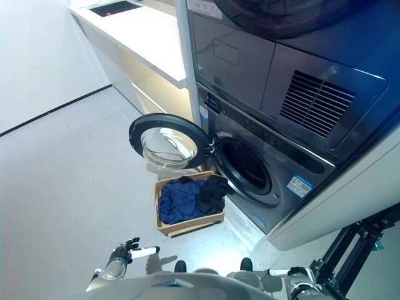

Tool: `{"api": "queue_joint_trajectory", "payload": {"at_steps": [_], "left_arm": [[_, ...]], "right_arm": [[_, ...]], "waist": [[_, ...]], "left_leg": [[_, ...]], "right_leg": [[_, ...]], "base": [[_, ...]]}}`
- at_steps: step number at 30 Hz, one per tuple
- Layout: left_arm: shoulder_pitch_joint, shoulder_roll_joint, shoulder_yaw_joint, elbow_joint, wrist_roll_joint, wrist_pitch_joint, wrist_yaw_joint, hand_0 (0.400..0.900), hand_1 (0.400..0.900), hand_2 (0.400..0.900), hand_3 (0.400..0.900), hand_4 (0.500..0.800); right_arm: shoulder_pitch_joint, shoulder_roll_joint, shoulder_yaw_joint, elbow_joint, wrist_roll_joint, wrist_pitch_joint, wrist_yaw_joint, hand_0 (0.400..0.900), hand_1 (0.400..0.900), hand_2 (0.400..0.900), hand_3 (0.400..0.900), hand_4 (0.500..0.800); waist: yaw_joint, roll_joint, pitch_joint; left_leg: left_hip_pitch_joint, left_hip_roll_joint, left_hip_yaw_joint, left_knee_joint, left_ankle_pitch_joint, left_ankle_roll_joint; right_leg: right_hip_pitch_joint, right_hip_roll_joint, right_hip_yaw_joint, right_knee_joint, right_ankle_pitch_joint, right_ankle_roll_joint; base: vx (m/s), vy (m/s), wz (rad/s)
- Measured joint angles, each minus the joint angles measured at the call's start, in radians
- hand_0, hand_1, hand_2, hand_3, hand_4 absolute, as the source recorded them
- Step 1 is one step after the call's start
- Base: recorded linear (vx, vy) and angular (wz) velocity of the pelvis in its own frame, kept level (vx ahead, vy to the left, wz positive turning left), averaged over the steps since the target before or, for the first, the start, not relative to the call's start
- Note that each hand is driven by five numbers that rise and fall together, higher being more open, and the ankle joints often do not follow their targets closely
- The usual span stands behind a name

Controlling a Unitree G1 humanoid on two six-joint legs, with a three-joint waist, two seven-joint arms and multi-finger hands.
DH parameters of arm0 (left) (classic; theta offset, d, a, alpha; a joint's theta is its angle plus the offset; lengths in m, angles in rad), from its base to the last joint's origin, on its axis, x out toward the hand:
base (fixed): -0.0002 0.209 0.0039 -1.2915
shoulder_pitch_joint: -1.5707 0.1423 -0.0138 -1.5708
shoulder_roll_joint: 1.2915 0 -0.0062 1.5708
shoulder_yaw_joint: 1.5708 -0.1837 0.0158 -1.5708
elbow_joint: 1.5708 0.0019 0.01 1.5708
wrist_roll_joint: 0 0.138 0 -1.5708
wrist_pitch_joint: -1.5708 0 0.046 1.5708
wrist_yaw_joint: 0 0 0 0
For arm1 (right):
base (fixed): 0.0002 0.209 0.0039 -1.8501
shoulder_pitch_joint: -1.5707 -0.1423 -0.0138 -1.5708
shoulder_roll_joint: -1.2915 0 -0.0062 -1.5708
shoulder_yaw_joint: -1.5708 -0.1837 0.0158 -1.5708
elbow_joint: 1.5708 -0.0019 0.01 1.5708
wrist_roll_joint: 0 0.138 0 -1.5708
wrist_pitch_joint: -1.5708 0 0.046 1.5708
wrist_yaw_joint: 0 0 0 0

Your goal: Put the clothes in the basket into the washing machine.

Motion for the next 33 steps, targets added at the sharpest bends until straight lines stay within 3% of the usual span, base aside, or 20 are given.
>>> {"api": "queue_joint_trajectory", "payload": {"at_steps": [23, 29, 33], "left_arm": [[-0.007, 0.000, -0.001, 0.000, -0.001, -0.002, 0.001, 0.900, 0.900, 0.900, 0.900, 0.800], [-0.050, 0.000, -0.004, -0.017, -0.003, -0.006, 0.015, 0.900, 0.900, 0.900, 0.900, 0.800], [-0.069, 0.001, -0.021, -0.088, -0.021, -0.033, 0.039, 0.900, 0.900, 0.900, 0.900, 0.800]], "right_arm": [[-0.032, 0.000, 0.041, -0.043, 0.002, -0.001, 0.000, 0.900, 0.900, 0.900, 0.900, 0.800], [-0.159, -0.026, 0.175, -0.180, -0.046, 0.002, -0.008, 0.900, 0.900, 0.900, 0.900, 0.800], [-0.313, -0.075, 0.282, -0.234, -0.182, 0.001, -0.024, 0.900, 0.900, 0.900, 0.900, 0.800]], "waist": [[-0.001, 0.009, 0.030], [0.004, 0.027, 0.127], [0.044, 0.055, 0.205]], "left_leg": [[-0.038, -0.001, 0.000, 0.000, 0.004, -0.001], [-0.131, -0.001, -0.005, 0.008, 0.036, 0.001], [-0.196, -0.003, -0.025, 0.019, 0.051, -0.007]], "right_leg": [[-0.039, -0.001, 0.000, 0.000, 0.002, -0.002], [-0.128, 0.000, -0.007, 0.005, 0.026, -0.014], [-0.178, 0.001, -0.023, 0.005, 0.037, -0.015]], "base": [[-0.02, 0.003, 0.00], [-0.13, 0.012, 0.06], [-0.12, 0.026, 0.12]]}}
